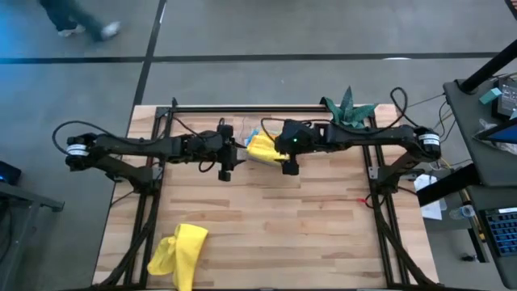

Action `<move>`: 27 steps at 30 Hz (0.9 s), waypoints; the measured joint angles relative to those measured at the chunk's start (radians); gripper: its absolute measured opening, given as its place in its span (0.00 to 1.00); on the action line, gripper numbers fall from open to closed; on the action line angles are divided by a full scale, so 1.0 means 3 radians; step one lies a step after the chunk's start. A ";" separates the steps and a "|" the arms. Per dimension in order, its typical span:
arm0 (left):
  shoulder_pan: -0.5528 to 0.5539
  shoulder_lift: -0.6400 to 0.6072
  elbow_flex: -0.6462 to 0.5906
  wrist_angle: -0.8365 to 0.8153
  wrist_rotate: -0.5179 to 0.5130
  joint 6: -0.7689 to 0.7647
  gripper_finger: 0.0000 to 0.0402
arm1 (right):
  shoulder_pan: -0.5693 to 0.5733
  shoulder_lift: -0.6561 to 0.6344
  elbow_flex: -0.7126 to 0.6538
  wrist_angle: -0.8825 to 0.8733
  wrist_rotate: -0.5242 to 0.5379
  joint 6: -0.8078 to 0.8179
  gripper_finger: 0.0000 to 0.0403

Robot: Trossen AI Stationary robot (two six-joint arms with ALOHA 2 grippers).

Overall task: Fold microfiber towels
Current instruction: Put the yellow folded towel into the transparent bin

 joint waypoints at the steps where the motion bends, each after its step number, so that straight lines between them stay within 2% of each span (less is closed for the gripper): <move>1: 0.0000 -0.0068 0.0000 0.0022 0.0079 -0.0051 0.47 | 0.0000 -0.0023 -0.0003 0.0054 -0.0001 0.0092 0.84; 4: 0.0002 -0.0281 -0.0005 0.0121 0.0407 -0.0233 0.47 | -0.0001 -0.0038 -0.0116 0.0414 -0.0155 0.0320 0.78; 7: 0.0001 -0.0498 -0.0076 0.0244 0.0657 -0.0456 0.47 | 0.0000 0.0009 -0.0333 0.0901 -0.0372 0.0445 0.67; 11: -0.0002 -0.0729 -0.0192 0.0298 0.0805 -0.0803 0.47 | -0.0031 0.0138 -0.0592 0.1432 -0.0466 0.0544 0.44; 17: -0.0006 -0.0896 -0.0465 0.0583 0.0911 -0.1007 0.47 | -0.0104 0.0373 -0.0672 0.1550 -0.0546 0.0542 0.07; 21: -0.0006 -0.0879 -0.0622 0.0833 0.0912 -0.1010 0.47 | -0.0212 0.0522 -0.0669 0.1532 -0.0544 0.0641 0.04; 27: -0.0006 -0.0813 -0.0675 0.0860 0.0921 -0.1080 0.47 | -0.0344 0.0695 -0.0669 0.1485 -0.0533 0.0755 0.02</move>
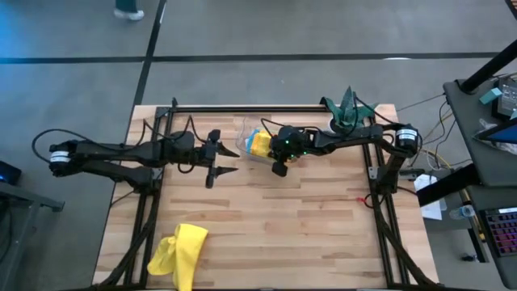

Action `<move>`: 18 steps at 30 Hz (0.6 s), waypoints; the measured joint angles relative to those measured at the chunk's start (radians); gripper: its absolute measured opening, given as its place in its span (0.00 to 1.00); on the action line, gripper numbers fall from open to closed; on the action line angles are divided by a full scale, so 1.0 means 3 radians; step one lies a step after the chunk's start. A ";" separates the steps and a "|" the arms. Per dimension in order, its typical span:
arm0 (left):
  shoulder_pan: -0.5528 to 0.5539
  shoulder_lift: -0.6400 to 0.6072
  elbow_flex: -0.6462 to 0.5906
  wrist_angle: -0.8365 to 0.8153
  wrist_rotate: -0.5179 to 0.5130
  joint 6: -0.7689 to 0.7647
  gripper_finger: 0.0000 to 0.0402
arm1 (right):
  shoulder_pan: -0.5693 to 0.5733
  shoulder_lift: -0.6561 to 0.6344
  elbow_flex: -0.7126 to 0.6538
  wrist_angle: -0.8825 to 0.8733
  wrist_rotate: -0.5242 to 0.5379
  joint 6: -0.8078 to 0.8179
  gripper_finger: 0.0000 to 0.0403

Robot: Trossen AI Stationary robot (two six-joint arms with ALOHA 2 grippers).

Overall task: Fold microfiber towels
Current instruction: Put the yellow folded towel into the transparent bin, then fold the yellow towel

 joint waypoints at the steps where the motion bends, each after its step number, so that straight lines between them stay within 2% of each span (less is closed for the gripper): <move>1: 0.0000 -0.0001 0.0002 0.0001 0.0007 -0.0008 0.47 | -0.0007 0.0002 0.0001 -0.0006 0.0000 0.0004 0.02; 12: -0.0020 -0.0247 0.0104 -0.0055 0.0076 -0.0110 0.47 | 0.0006 -0.0365 0.0250 -0.0100 -0.0326 0.0199 0.02; 14: -0.0088 -0.0333 0.0216 -0.0359 0.0076 -0.0096 0.47 | 0.0047 -0.0493 0.0254 -0.0144 -0.0329 0.0238 0.02; 18: -0.0330 -0.0461 0.0634 -0.1578 -0.0007 -0.0147 0.47 | 0.0302 -0.0780 0.0200 -0.0140 -0.0477 0.0203 0.02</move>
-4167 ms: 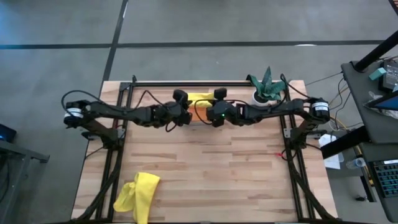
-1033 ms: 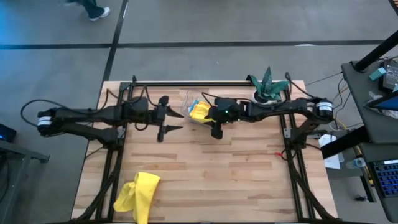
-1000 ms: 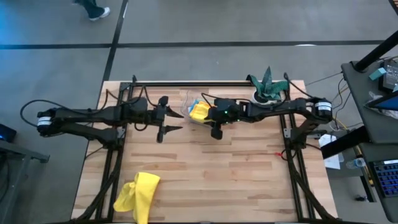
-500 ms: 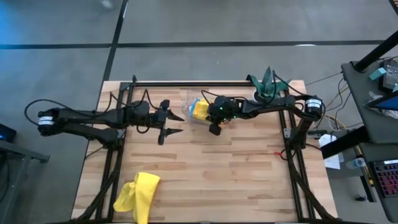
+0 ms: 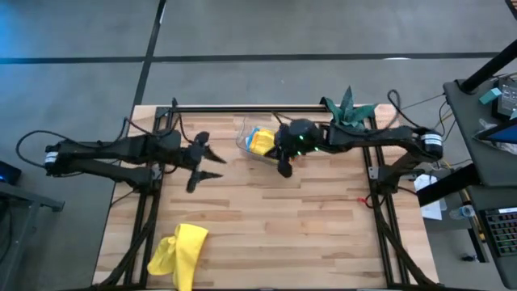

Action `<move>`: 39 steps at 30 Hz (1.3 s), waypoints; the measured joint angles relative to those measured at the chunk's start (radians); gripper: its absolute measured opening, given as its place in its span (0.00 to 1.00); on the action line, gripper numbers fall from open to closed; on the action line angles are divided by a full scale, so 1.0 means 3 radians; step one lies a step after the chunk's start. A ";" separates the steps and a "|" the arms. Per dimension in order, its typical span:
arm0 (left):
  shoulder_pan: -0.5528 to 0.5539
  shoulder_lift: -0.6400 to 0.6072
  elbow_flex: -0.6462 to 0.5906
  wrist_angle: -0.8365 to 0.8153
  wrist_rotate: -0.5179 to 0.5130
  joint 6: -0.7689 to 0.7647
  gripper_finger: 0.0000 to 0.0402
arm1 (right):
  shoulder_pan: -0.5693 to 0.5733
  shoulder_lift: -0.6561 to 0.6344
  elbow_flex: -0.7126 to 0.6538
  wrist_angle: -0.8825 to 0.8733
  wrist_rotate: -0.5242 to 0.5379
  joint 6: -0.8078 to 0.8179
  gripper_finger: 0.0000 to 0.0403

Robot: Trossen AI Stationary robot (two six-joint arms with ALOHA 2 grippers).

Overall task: Fold microfiber towels
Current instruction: Fold the yellow towel

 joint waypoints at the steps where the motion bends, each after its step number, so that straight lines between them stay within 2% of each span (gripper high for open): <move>1: -0.0099 -0.0003 0.0087 -0.0254 -0.0090 -0.0073 0.47 | 0.0114 -0.0063 -0.0028 0.0021 -0.0007 -0.0026 0.02; 4: -0.0463 0.0024 0.0189 -0.0797 -0.0327 -0.0333 0.47 | 0.0497 -0.0207 -0.0154 0.0144 0.0017 -0.0138 0.02; 7: -0.0862 0.0093 0.0171 -0.1099 -0.0558 -0.0651 0.47 | 0.0935 -0.0265 -0.0270 0.0277 0.0294 -0.0188 0.02; 14: -0.1632 0.0560 0.0193 -0.1163 -0.0801 -0.1450 0.47 | 0.1878 -0.0276 -0.0452 0.0423 0.1171 -0.0194 0.02; 19: -0.2018 0.1021 0.0313 -0.1160 -0.0823 -0.1769 0.47 | 0.2344 -0.0244 -0.0577 0.0831 0.1545 -0.0200 0.02; 24: -0.2173 0.1435 0.0415 -0.1163 -0.0803 -0.1864 0.47 | 0.2483 -0.0165 -0.0733 0.1346 0.1568 -0.0254 0.02; 29: -0.2192 0.1696 0.0481 -0.1167 -0.0655 -0.1894 0.47 | 0.2434 0.0004 -0.0784 0.1496 0.1574 -0.0241 0.02; 34: -0.2251 0.1764 0.0495 -0.1188 -0.0488 -0.2024 0.47 | 0.2372 0.0213 -0.0785 0.1689 0.1578 -0.0285 0.02; 39: -0.2350 0.1685 0.0491 -0.1408 -0.0476 -0.2429 0.47 | 0.2363 0.0353 -0.0785 0.1870 0.1568 -0.0316 0.02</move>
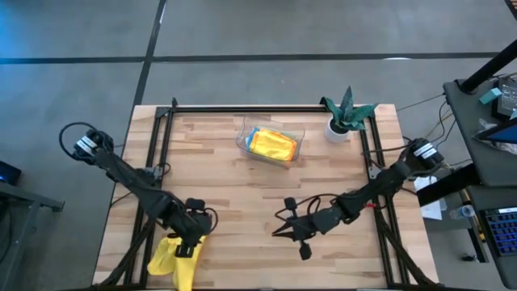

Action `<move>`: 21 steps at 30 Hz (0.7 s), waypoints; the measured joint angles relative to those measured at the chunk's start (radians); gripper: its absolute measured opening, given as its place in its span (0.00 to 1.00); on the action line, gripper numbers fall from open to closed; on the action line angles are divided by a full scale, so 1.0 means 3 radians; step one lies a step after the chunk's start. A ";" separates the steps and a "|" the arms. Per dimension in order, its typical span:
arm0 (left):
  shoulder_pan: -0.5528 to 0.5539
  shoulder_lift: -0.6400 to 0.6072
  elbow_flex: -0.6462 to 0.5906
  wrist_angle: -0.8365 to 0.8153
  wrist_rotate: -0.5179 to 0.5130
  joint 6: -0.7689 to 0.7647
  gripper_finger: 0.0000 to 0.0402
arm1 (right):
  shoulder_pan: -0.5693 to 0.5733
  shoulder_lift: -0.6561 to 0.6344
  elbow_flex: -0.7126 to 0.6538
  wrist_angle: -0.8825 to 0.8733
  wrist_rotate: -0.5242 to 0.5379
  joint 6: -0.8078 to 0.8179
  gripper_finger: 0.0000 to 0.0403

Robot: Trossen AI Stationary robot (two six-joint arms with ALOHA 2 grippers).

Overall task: Fold microfiber towels
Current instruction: Fold the yellow towel

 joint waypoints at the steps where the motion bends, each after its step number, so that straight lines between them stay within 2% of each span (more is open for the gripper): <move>1: -0.0028 -0.0003 0.0000 -0.0081 -0.0002 -0.0076 0.47 | 0.0000 0.0014 0.0000 -0.0004 0.0001 -0.0020 0.02; 7: -0.0126 0.0072 0.0030 -0.0190 0.0024 -0.0380 0.47 | -0.0001 0.0035 0.0000 -0.0030 0.0001 -0.0050 0.02; 12: -0.0197 0.0390 0.0311 -0.0195 0.0059 -0.0396 0.47 | -0.0034 0.0066 0.0000 -0.0048 -0.0002 -0.0100 0.02; 17: -0.0200 0.0726 0.0522 -0.0221 0.0150 -0.0233 0.47 | -0.0140 0.0066 0.0000 -0.0018 0.0000 -0.0159 0.02; 21: -0.0173 0.0774 0.0554 -0.0269 0.0105 0.0019 0.47 | -0.0188 0.0066 0.0005 0.0001 -0.0010 -0.0013 0.02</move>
